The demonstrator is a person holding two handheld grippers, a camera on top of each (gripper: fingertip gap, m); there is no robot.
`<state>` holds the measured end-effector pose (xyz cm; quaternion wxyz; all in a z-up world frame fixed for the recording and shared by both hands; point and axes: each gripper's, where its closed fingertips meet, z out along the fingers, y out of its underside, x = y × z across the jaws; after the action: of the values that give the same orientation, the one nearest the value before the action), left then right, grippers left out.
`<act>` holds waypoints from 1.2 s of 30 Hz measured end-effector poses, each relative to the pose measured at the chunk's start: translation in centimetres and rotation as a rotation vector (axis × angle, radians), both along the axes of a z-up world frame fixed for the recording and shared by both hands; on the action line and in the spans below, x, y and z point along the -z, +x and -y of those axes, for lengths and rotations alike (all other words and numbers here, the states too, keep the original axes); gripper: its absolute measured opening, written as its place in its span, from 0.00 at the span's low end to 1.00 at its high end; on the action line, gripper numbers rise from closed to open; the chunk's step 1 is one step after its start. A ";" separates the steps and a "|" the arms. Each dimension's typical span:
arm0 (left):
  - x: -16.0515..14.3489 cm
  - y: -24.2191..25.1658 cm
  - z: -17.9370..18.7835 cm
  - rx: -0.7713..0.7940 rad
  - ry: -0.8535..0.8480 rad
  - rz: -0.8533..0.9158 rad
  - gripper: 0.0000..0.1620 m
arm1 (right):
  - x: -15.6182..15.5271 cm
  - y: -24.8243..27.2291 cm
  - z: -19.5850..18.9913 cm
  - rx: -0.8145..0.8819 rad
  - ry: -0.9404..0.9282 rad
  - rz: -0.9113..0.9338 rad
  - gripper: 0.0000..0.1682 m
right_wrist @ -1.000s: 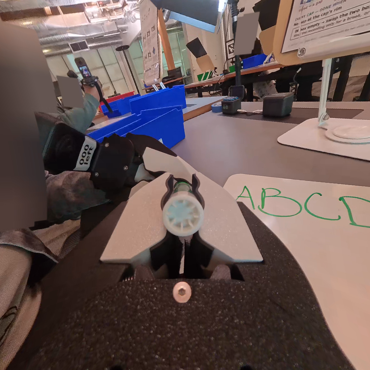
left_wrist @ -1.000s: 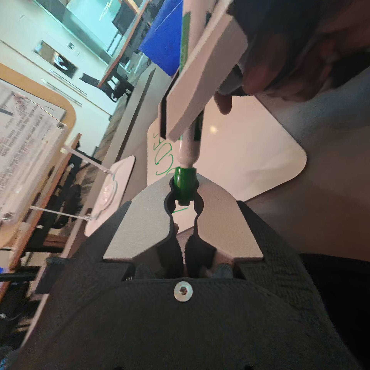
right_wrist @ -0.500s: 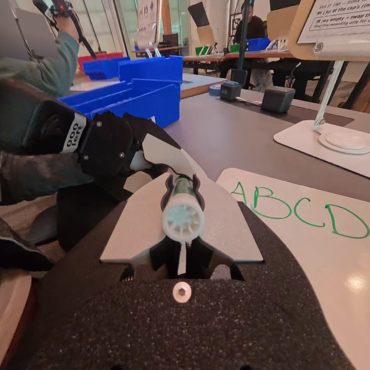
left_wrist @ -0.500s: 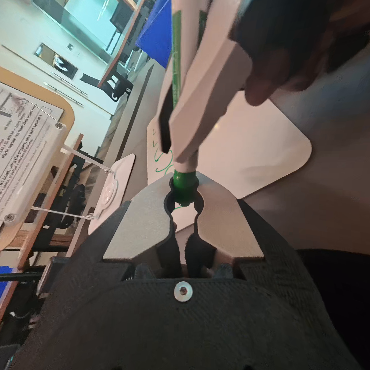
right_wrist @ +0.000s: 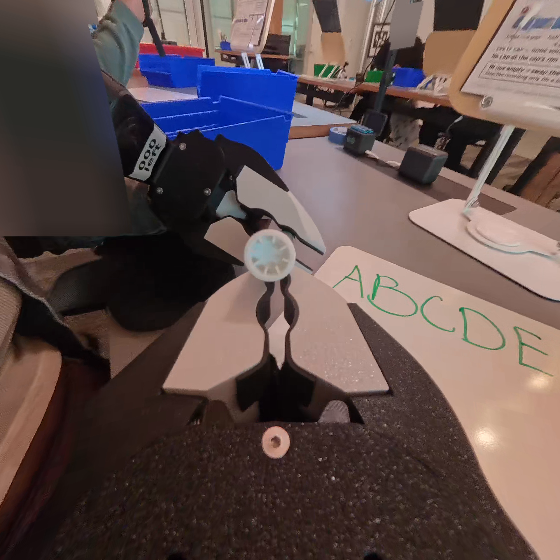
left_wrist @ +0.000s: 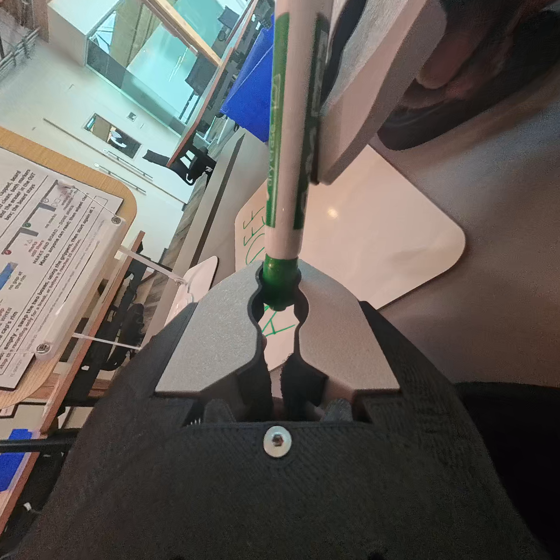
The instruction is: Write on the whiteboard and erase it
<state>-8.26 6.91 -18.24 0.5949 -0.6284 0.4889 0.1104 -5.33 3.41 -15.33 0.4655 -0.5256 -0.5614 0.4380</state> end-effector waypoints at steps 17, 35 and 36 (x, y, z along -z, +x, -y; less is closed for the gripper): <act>0.2 0.0 0.0 0.010 -0.017 0.013 0.09 | -1.5 0.2 -0.3 0.041 0.045 -0.086 0.12; -3.6 -5.5 -2.5 -0.165 -0.161 0.779 0.19 | -10.8 18.8 -15.8 0.869 0.284 -0.220 0.12; -3.7 -5.7 -2.5 -0.168 -0.161 0.793 0.19 | -10.7 21.3 -18.1 0.978 0.301 -0.151 0.12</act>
<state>-13.95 9.43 -14.55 0.6749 -0.7046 0.1759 -0.1309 15.97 21.54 -4.60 0.7254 -0.6208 -0.2718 0.1204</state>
